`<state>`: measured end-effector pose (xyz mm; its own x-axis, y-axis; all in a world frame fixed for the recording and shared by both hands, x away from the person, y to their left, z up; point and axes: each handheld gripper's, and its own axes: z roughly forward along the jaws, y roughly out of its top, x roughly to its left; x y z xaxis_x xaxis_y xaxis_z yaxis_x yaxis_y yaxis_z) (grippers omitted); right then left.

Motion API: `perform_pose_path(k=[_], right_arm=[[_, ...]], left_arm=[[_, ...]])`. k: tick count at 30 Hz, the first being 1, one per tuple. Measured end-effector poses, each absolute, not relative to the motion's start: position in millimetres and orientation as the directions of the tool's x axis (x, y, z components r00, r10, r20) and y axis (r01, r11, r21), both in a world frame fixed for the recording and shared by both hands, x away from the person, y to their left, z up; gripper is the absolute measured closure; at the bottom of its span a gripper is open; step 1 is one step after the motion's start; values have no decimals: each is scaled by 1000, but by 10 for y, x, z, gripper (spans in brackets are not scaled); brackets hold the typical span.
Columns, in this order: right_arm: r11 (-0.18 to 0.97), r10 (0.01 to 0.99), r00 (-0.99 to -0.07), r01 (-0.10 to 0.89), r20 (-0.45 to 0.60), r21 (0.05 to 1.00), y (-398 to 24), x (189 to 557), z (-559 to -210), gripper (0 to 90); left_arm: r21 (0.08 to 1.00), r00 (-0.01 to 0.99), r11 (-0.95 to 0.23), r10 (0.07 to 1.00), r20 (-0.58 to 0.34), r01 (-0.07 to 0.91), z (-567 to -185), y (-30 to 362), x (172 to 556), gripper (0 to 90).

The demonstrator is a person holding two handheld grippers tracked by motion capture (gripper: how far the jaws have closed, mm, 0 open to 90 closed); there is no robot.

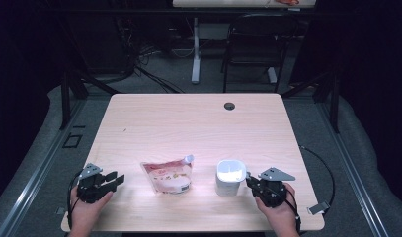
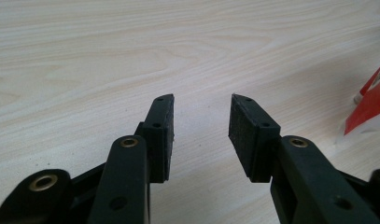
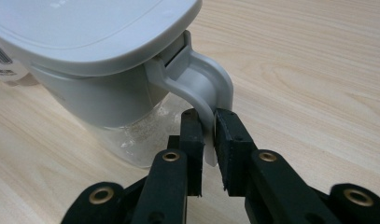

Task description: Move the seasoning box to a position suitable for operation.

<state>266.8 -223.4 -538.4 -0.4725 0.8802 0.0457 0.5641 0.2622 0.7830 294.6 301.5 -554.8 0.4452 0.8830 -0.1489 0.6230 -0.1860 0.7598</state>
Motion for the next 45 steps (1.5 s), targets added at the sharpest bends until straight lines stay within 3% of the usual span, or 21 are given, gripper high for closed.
perform_pose_path(k=[24,33,45], right_arm=[[233,868,-491,535,74,812,-2231,2537,-5320,789],[211,862,-502,490,76,846,-2283,2486,-5157,900],[193,869,-490,465,69,864,-2263,2648,-4925,900]], left_arm=[[762,445,-186,883,-146,620,-5523,3013,2919,612],[760,446,-190,883,-144,621,-5529,3010,2913,613],[760,431,-180,891,-144,625,-5537,3051,2873,613]])
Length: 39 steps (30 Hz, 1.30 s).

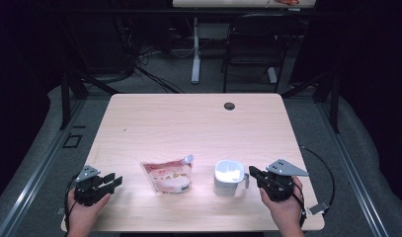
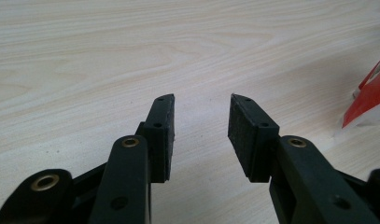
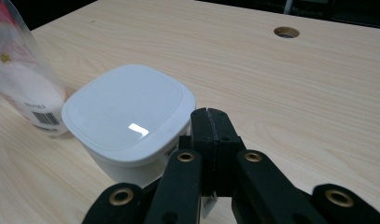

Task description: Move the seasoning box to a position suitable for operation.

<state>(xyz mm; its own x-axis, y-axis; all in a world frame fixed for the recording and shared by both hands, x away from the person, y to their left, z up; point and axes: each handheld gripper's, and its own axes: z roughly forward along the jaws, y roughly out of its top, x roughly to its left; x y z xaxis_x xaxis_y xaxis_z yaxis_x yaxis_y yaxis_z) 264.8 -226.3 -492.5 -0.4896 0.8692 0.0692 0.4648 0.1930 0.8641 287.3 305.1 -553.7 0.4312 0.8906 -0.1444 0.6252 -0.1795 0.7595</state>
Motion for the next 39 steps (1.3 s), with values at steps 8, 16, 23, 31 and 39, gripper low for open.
perform_pose_path(k=[8,16,23,31,39], right_arm=[[222,851,-523,448,52,866,-2128,2683,-4854,900],[245,842,-538,445,39,861,-2058,2697,-4852,900],[249,841,-539,450,39,858,-2064,2691,-4868,900],[245,836,-546,458,52,854,-2058,2687,-4887,900],[226,837,-542,470,77,853,-2103,2693,-4895,900]], left_arm=[[756,432,-183,890,-144,628,-5544,3051,2883,613],[758,430,-179,891,-146,628,-5544,3054,2884,613],[758,431,-181,891,-144,627,-5545,3054,2886,612],[756,431,-182,891,-143,629,-5547,3056,2888,611],[758,428,-176,892,-147,628,-5551,3060,2888,610]])
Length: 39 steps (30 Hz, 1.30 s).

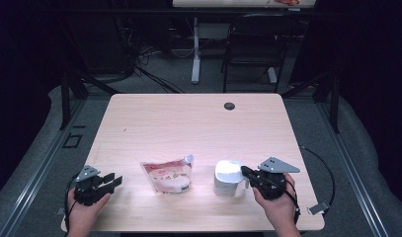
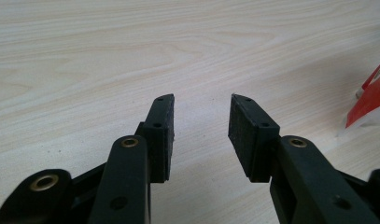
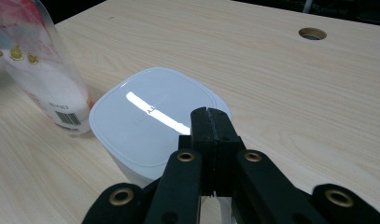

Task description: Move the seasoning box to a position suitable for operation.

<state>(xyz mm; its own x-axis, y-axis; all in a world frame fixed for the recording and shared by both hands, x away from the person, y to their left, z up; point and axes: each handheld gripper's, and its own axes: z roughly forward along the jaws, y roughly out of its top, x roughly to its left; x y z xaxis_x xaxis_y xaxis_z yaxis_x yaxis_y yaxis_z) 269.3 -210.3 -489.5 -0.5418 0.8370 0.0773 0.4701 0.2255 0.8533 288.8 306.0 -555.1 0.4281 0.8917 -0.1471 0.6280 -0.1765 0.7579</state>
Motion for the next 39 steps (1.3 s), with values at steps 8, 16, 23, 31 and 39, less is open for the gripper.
perform_pose_path(k=[8,16,23,31,39], right_arm=[[209,841,-534,471,89,857,-2129,2689,-4907,900],[206,840,-535,471,92,858,-2137,2688,-4912,900],[199,840,-533,473,100,858,-2144,2686,-4917,900],[197,842,-530,476,101,857,-2161,2685,-4922,900],[190,845,-525,475,102,859,-2171,2681,-4935,900]], left_arm=[[757,427,-176,892,-147,629,-5556,3060,2892,610],[757,428,-177,892,-147,630,-5557,3059,2891,610],[755,425,-176,893,-148,631,-5562,3062,2895,610],[756,425,-175,893,-147,631,-5561,3062,2895,610],[753,426,-179,893,-146,634,-5557,3069,2896,610]])
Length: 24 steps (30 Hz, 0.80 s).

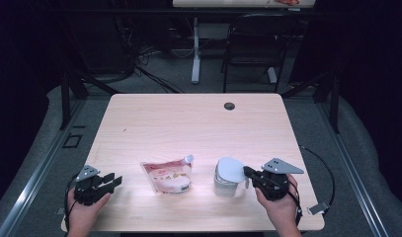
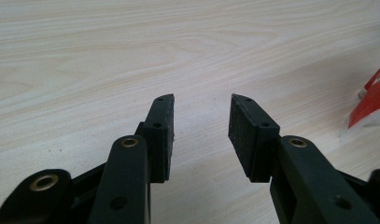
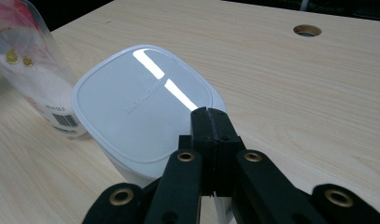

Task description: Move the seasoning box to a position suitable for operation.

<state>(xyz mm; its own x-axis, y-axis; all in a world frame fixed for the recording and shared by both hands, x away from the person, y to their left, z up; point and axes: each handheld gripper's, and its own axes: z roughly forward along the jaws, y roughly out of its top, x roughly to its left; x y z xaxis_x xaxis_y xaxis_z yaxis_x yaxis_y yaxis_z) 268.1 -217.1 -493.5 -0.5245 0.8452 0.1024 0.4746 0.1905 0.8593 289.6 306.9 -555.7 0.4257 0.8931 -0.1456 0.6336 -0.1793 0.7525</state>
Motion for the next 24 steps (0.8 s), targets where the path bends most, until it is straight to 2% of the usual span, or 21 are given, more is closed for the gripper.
perform_pose_path(k=[24], right_arm=[[158,851,-505,503,141,849,-2235,2689,-4993,900]], left_arm=[[753,431,-183,891,-145,632,-5559,3056,2900,610]])
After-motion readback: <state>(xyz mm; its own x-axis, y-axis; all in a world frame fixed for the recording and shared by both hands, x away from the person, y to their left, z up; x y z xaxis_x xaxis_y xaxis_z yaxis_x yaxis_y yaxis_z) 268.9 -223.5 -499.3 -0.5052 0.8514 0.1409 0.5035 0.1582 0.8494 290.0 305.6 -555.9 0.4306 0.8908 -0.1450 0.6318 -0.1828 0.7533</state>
